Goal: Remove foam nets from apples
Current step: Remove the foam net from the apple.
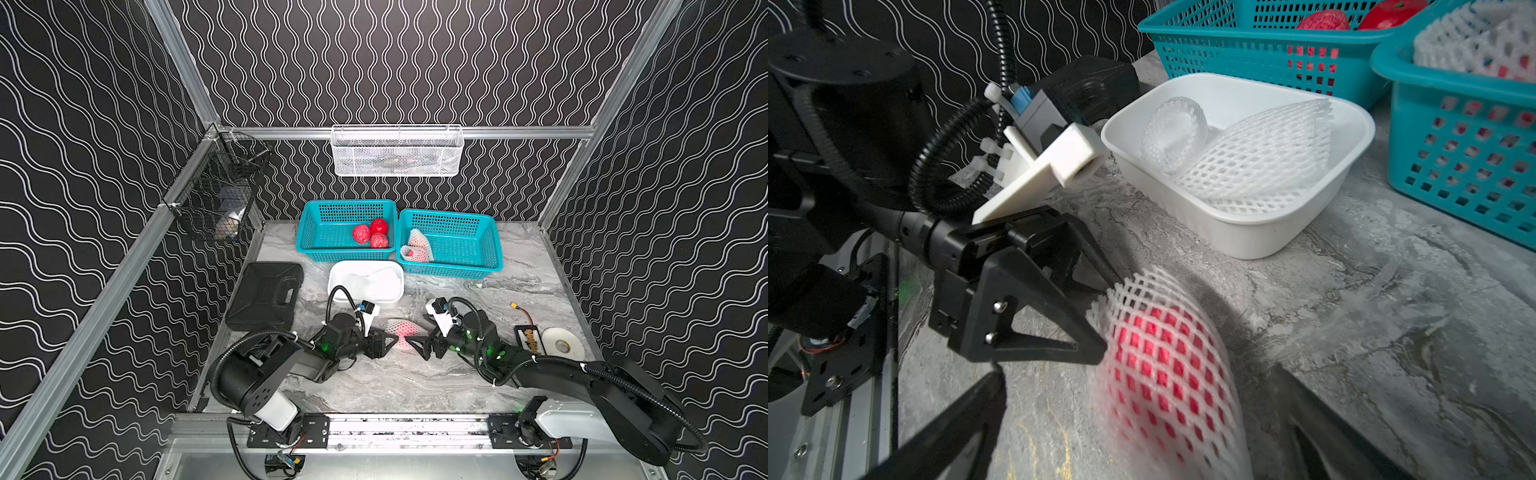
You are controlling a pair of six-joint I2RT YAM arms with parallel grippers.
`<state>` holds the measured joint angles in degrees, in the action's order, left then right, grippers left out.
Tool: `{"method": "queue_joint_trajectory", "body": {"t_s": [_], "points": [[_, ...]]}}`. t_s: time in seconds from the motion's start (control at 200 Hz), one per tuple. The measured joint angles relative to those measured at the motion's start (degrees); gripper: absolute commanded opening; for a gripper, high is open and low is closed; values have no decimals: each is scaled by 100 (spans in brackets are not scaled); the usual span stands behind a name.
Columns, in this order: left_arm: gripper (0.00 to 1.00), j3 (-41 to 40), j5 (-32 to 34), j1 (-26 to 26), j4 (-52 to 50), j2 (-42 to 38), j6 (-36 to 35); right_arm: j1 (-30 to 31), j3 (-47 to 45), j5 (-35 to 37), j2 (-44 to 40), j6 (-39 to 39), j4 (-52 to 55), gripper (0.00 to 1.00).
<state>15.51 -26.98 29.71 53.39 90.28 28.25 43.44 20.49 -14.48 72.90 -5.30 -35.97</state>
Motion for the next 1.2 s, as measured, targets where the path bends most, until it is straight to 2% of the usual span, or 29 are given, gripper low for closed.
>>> {"method": "queue_joint_trajectory", "body": {"t_s": [0.08,0.17,0.225,0.365,0.495,0.621,0.766,0.991,1.201], "points": [[45,-2,-20,0,146,-20,13,0,15,0,0,4,-2,100],[31,39,-35,0,105,-118,13,0,17,2,0,17,-2,100],[29,76,-39,0,114,-142,4,0,17,2,0,17,-4,100],[18,87,-55,0,103,-140,9,0,17,2,28,20,-17,100],[15,162,-105,0,35,-151,9,0,17,4,35,20,-33,100],[7,286,-122,4,-317,-483,-17,0,9,50,-2,17,-35,100],[6,455,-35,4,-1021,-1069,-203,0,-76,177,-90,17,-101,100],[4,1121,308,68,-2946,-1851,-682,4,-133,247,-153,15,-205,100],[4,1825,951,713,-4533,-1843,-1082,4,-149,345,-216,13,-212,100]]}}
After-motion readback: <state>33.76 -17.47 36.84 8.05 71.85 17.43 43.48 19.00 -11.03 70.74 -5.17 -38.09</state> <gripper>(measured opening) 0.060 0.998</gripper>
